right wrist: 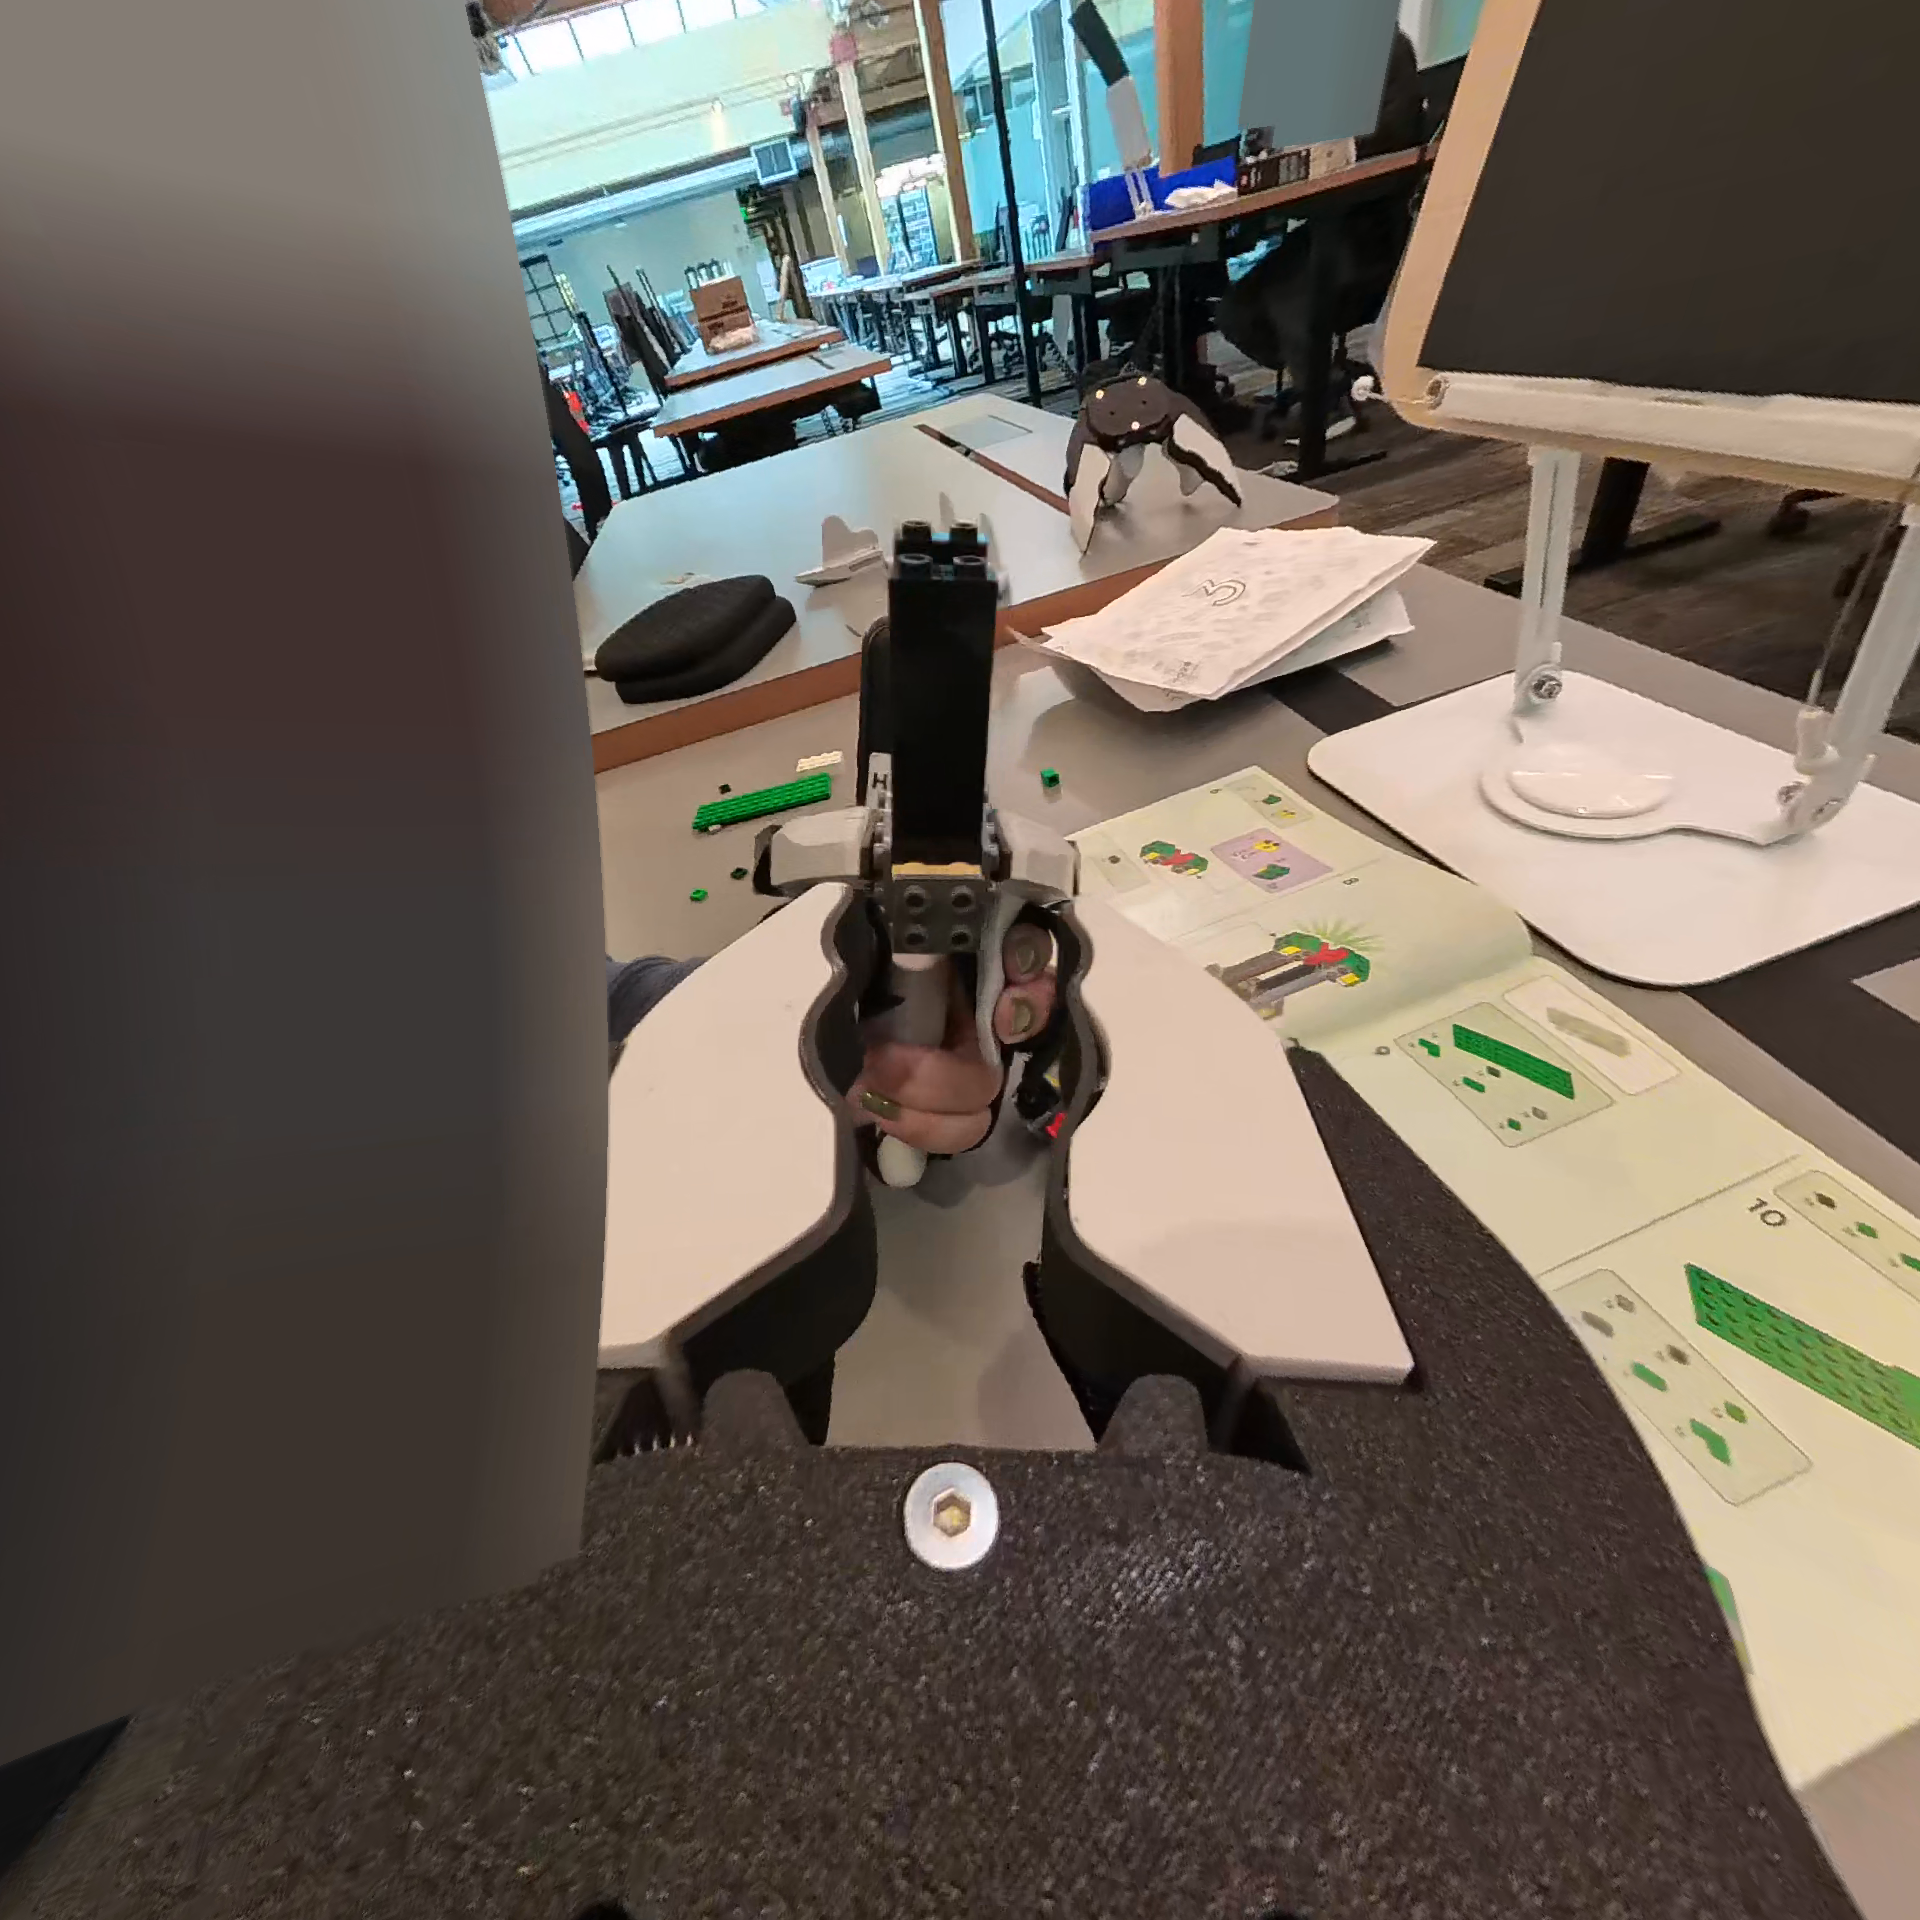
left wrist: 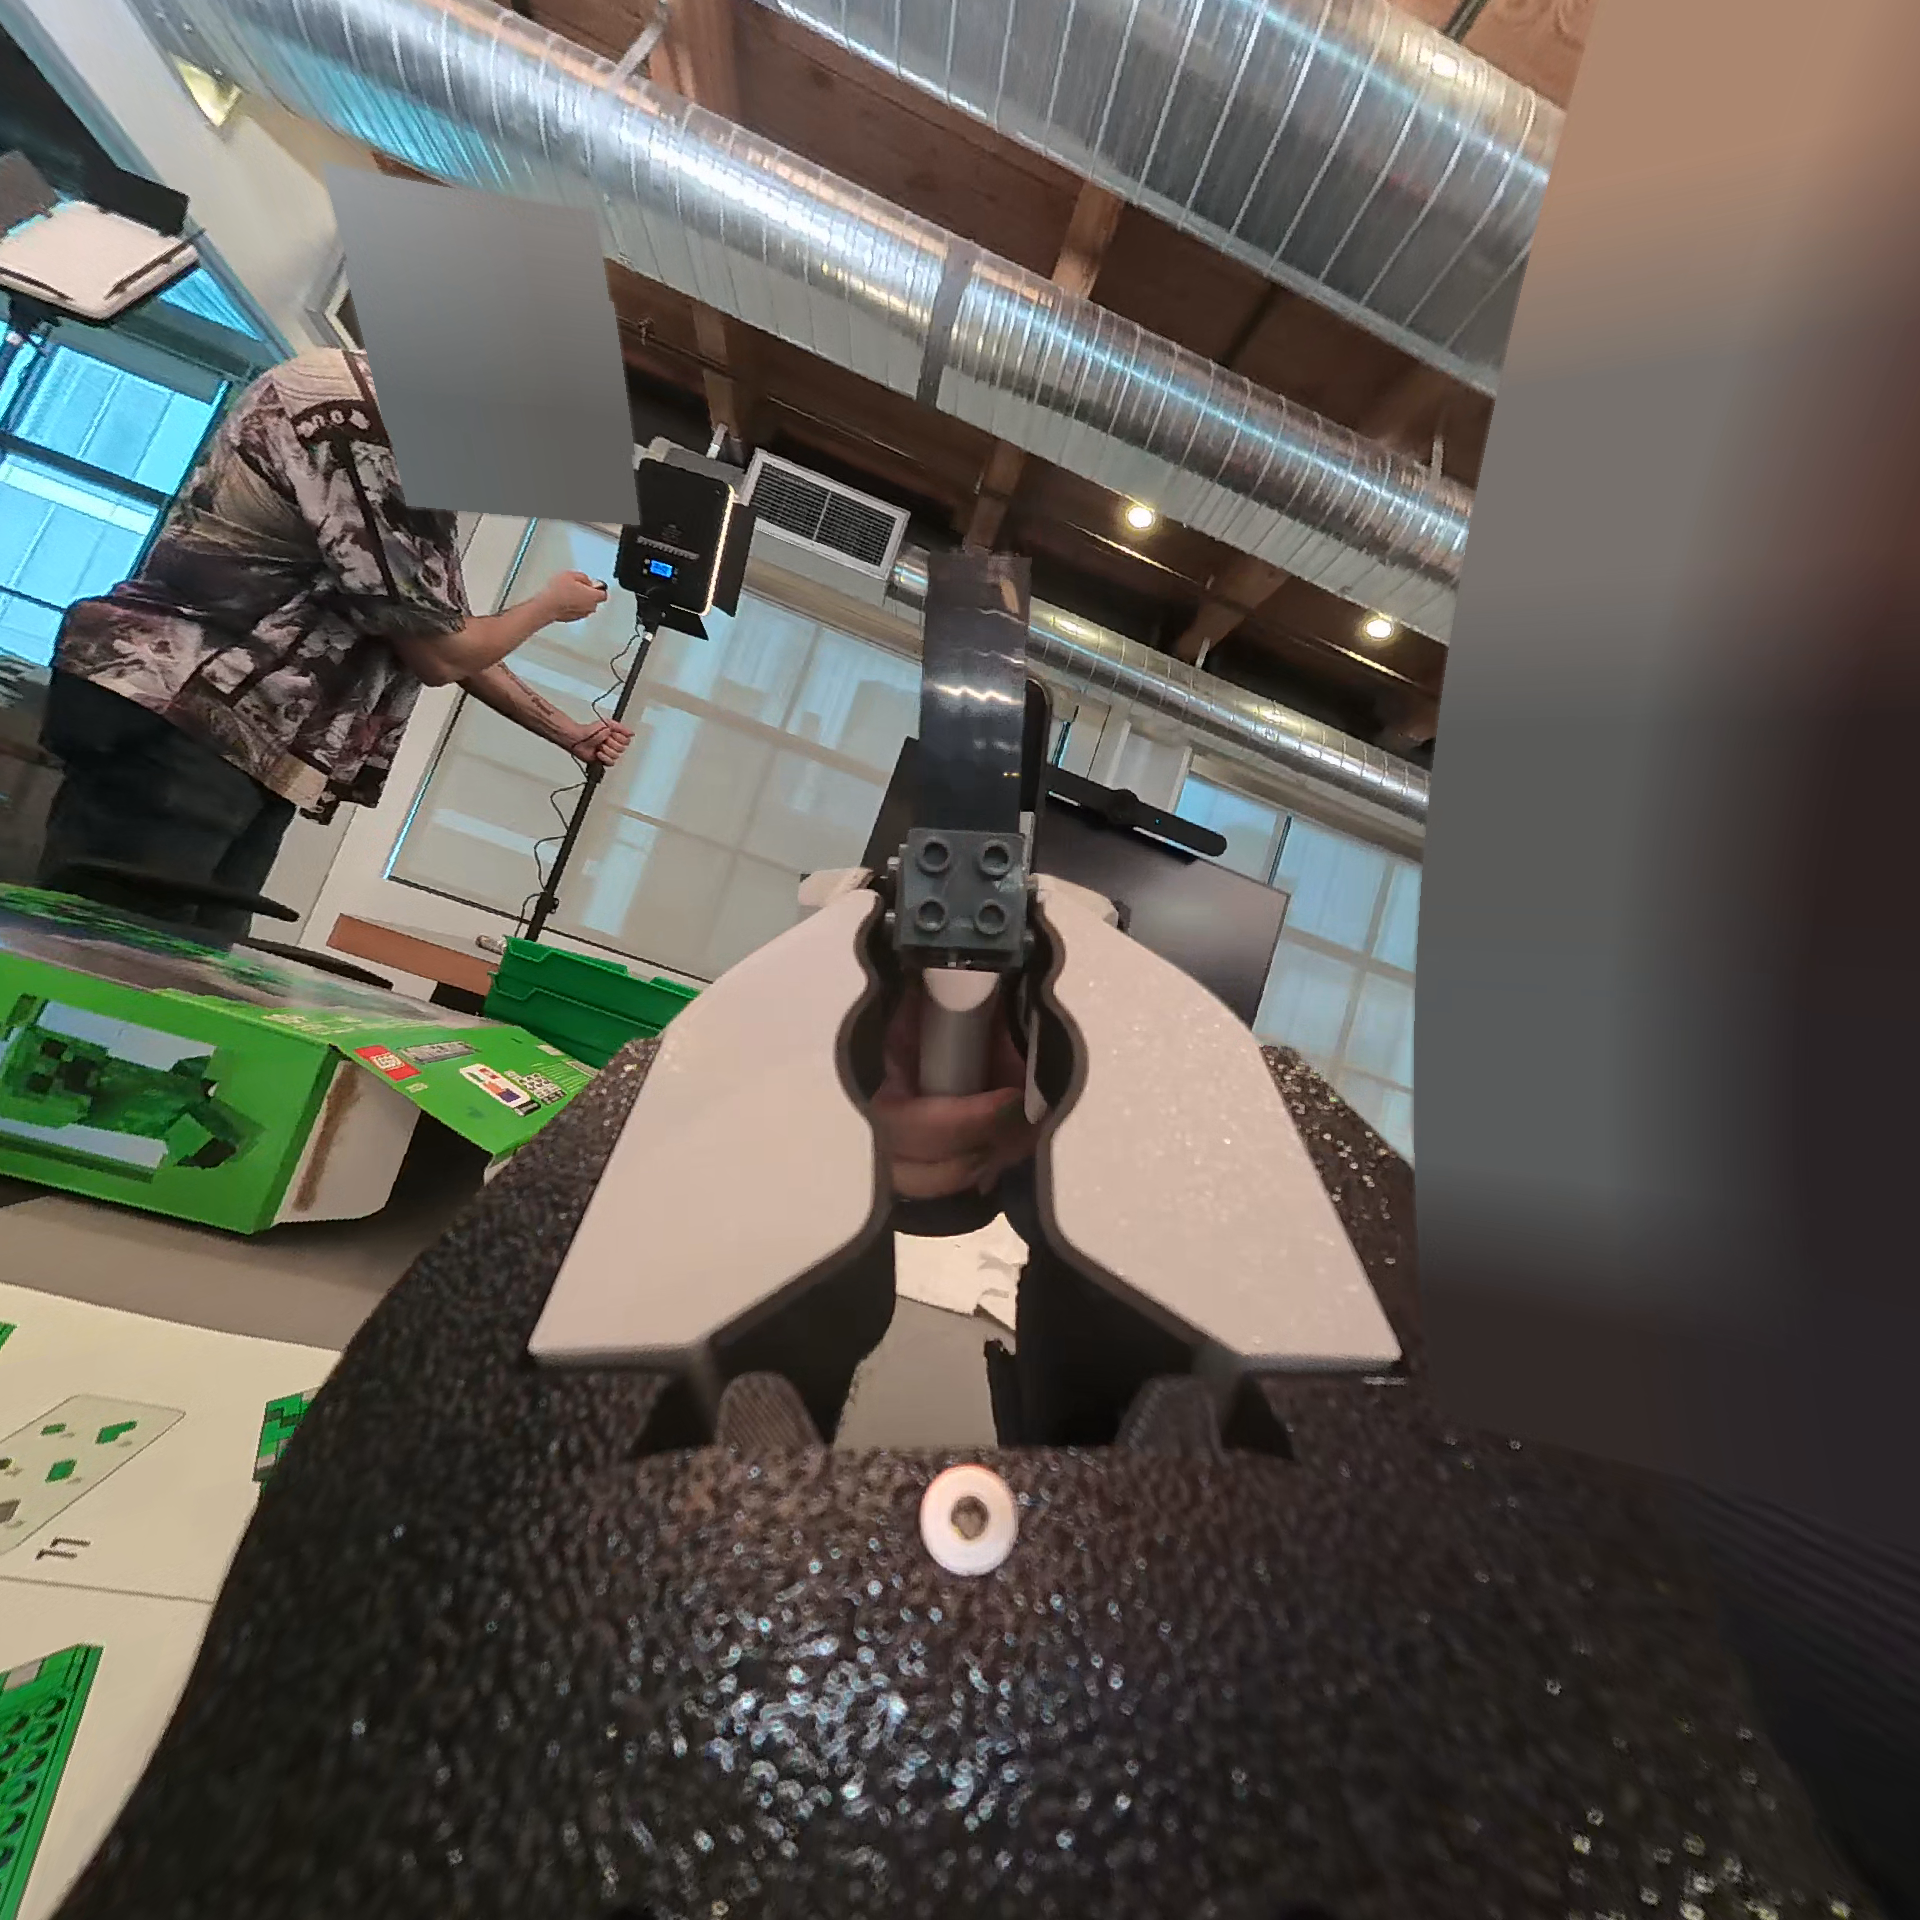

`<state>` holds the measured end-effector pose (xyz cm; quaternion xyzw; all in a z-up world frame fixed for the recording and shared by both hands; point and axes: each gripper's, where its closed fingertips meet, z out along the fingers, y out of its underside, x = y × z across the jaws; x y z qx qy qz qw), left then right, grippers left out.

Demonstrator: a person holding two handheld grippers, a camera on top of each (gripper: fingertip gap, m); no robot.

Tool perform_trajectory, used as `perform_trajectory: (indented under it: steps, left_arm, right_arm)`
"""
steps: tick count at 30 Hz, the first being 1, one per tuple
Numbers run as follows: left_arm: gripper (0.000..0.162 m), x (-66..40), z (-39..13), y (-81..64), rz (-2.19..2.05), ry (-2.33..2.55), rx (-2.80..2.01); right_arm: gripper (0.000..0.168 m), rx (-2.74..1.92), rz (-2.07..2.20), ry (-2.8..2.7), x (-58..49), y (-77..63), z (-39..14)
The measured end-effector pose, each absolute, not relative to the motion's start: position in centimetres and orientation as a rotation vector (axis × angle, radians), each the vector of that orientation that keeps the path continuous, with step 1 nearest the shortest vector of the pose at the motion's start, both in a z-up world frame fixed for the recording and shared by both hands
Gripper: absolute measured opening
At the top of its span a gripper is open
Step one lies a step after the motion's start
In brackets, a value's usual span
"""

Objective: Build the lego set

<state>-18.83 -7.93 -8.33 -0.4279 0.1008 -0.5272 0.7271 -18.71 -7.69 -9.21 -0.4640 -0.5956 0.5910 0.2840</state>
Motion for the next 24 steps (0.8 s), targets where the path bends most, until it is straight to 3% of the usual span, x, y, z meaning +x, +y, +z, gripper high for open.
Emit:
perform_trajectory:
  steps: [5,24]
  left_arm:
    - [0.025,-18.51,-8.4,-7.91,-1.151,0.239,-0.952]
    - [0.025,-18.29,-8.41,-7.82,-1.219,0.222,-0.95]
  right_arm:
    - [0.021,-1.216,1.608,-1.616,-18.58,-8.06,-9.28]
    - [0.019,-1.147,1.584,-1.644,-18.48,-8.37,-9.31]
